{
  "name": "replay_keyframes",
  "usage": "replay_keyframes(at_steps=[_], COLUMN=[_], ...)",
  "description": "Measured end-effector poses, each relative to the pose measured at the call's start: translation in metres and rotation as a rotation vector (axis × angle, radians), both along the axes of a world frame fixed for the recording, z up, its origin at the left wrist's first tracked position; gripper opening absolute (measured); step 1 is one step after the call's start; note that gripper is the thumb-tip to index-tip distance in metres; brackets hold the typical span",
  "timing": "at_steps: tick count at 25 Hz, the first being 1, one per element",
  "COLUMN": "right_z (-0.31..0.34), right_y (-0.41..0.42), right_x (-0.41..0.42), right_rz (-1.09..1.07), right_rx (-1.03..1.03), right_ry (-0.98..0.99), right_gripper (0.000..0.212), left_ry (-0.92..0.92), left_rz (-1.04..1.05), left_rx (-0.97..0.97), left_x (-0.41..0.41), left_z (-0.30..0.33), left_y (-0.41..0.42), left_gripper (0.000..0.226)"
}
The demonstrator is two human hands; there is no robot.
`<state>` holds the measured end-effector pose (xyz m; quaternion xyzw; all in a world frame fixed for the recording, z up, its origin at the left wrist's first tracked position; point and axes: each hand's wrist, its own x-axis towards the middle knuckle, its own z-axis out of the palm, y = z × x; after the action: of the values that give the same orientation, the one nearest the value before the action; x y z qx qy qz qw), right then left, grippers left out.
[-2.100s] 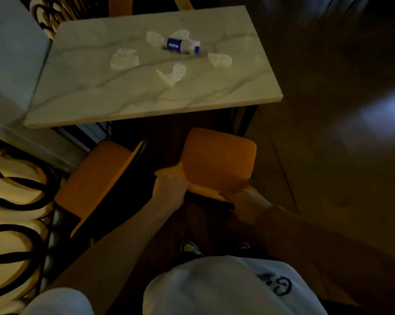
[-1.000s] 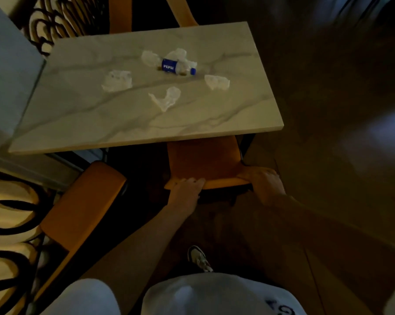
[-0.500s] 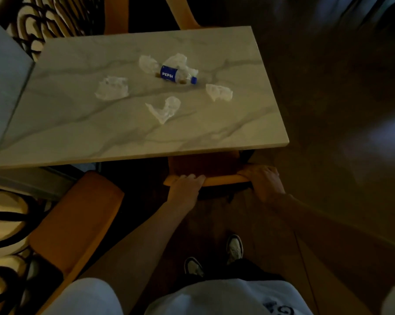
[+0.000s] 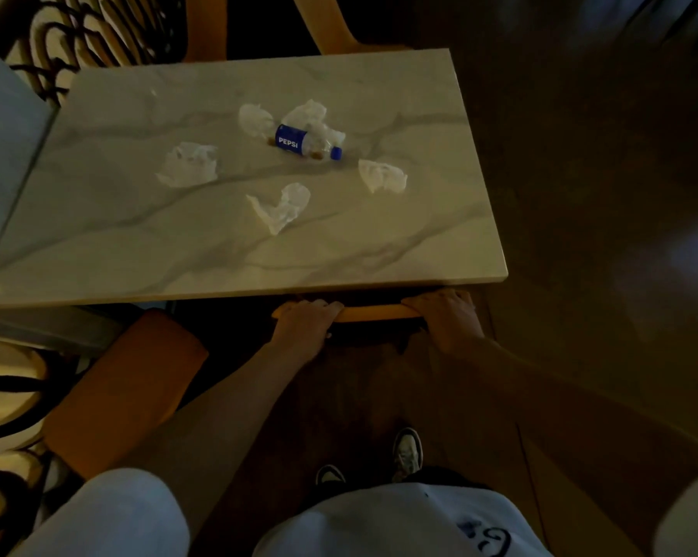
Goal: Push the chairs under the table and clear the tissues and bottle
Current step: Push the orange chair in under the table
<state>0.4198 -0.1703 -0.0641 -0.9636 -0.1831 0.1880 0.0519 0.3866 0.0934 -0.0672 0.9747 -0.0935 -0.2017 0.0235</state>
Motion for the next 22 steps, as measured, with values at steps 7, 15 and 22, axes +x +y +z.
replay_keyframes(at_steps=[7, 15, 22], right_z=[0.001, -0.006, -0.008], right_y=[0.007, 0.006, 0.005], right_x=[0.018, 0.021, 0.026], right_rz=[0.025, 0.045, 0.056], right_rx=[-0.026, -0.024, -0.018], right_ry=[-0.062, -0.042, 0.003], right_gripper=[0.054, 0.055, 0.051], left_ry=[0.015, 0.019, 0.064], left_rz=[0.019, 0.084, 0.143], left_rx=[0.015, 0.010, 0.026], left_x=[0.023, 0.022, 0.024], left_z=[0.000, -0.003, -0.003], left_y=[0.006, 0.004, 0.001], left_gripper=[0.055, 0.049, 0.050])
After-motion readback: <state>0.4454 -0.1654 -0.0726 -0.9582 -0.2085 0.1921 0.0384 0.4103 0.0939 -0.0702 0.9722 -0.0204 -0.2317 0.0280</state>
